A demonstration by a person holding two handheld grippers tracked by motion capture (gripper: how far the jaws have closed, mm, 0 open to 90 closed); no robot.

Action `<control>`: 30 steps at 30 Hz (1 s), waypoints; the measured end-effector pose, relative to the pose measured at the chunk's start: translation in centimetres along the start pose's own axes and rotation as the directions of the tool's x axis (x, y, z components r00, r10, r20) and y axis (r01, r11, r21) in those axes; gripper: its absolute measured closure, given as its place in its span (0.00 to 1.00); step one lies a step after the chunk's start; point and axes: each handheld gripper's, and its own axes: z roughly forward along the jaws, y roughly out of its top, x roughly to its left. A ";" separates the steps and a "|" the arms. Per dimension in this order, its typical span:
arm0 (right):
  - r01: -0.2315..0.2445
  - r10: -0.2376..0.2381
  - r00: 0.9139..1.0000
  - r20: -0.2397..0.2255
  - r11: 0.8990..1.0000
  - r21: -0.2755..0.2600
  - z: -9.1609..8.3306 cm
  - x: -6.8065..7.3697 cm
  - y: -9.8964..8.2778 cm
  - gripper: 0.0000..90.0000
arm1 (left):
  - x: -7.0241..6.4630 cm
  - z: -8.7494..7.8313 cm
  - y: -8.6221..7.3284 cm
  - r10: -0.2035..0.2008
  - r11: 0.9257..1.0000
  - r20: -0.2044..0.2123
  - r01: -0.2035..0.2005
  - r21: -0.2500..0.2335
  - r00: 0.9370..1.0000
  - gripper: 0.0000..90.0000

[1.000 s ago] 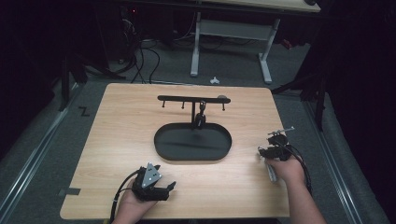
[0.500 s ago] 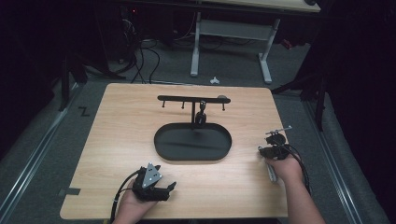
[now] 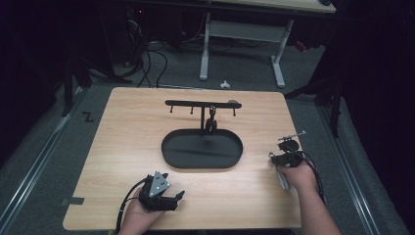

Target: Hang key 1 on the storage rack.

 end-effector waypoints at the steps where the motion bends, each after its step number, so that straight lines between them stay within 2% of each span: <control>1: -0.001 0.001 1.000 -0.007 1.000 -0.001 0.0 0.1 0.0 0.84 | 0.0 0.0 0.0 0.000 1.000 0.000 0.000 -0.001 1.000 0.18; 3: 0.005 -0.005 1.000 -0.014 1.000 -0.009 -0.2 0.4 -0.1 0.85 | 0.0 0.0 0.0 0.000 1.000 0.001 0.000 0.000 1.000 0.18; 4: 0.000 0.000 1.000 -0.018 1.000 -0.020 -0.3 0.5 -0.2 0.94 | 0.0 0.0 0.0 0.003 1.000 0.000 -0.003 0.000 1.000 0.18; 5: -0.008 0.006 1.000 -0.026 0.999 -0.044 -0.6 0.6 -0.2 0.95 | 0.0 0.1 0.0 0.002 1.000 0.000 -0.002 -0.001 1.000 0.18; 7: 0.007 -0.008 1.000 -0.020 1.000 -0.029 -0.8 0.8 -0.3 0.95 | -0.1 0.1 0.0 0.005 1.000 0.002 -0.005 0.000 1.000 0.18; 9: 0.025 -0.025 1.000 0.008 0.999 -0.021 -0.7 1.1 -0.5 0.95 | -0.2 0.1 0.1 0.007 1.000 0.003 -0.007 0.001 1.000 0.18; 14: 0.002 -0.002 1.000 0.013 0.999 -0.032 -0.6 0.9 -0.5 0.94 | -0.1 0.0 0.1 0.007 1.000 0.003 -0.007 0.002 1.000 0.18; 16: 0.013 -0.012 1.000 0.008 0.999 -0.033 -0.6 1.0 -0.4 0.91 | -0.1 0.1 0.0 0.006 1.000 0.002 -0.006 0.003 1.000 0.18; 18: 0.020 -0.019 1.000 0.010 0.999 -0.043 -0.6 1.1 -0.3 0.83 | 0.0 0.1 0.0 0.007 1.000 0.002 -0.007 0.005 1.000 0.18; 22: -0.003 0.004 0.999 0.032 0.999 -0.041 -0.3 1.0 -0.1 0.67 | -0.1 0.1 0.0 0.008 1.000 0.004 -0.008 0.006 1.000 0.18; 24: -0.012 0.013 0.999 0.046 1.000 -0.019 0.0 1.0 0.0 0.65 | -0.1 0.1 0.0 0.008 1.000 0.005 -0.008 0.005 1.000 0.18; 25: -0.013 0.014 0.998 0.061 1.000 -0.009 0.2 1.0 -0.1 0.64 | 0.0 0.1 0.0 0.008 1.000 0.005 -0.008 0.005 1.000 0.18; 28: 0.002 -0.001 0.999 0.050 1.000 -0.015 0.3 1.3 -0.1 0.67 | -0.1 0.1 0.0 0.009 1.000 0.006 -0.009 0.006 1.000 0.18; 30: 0.015 -0.014 0.999 0.045 1.000 -0.019 0.3 1.4 -0.1 0.74 | -0.1 0.1 0.0 0.009 1.000 0.007 -0.009 0.006 1.000 0.18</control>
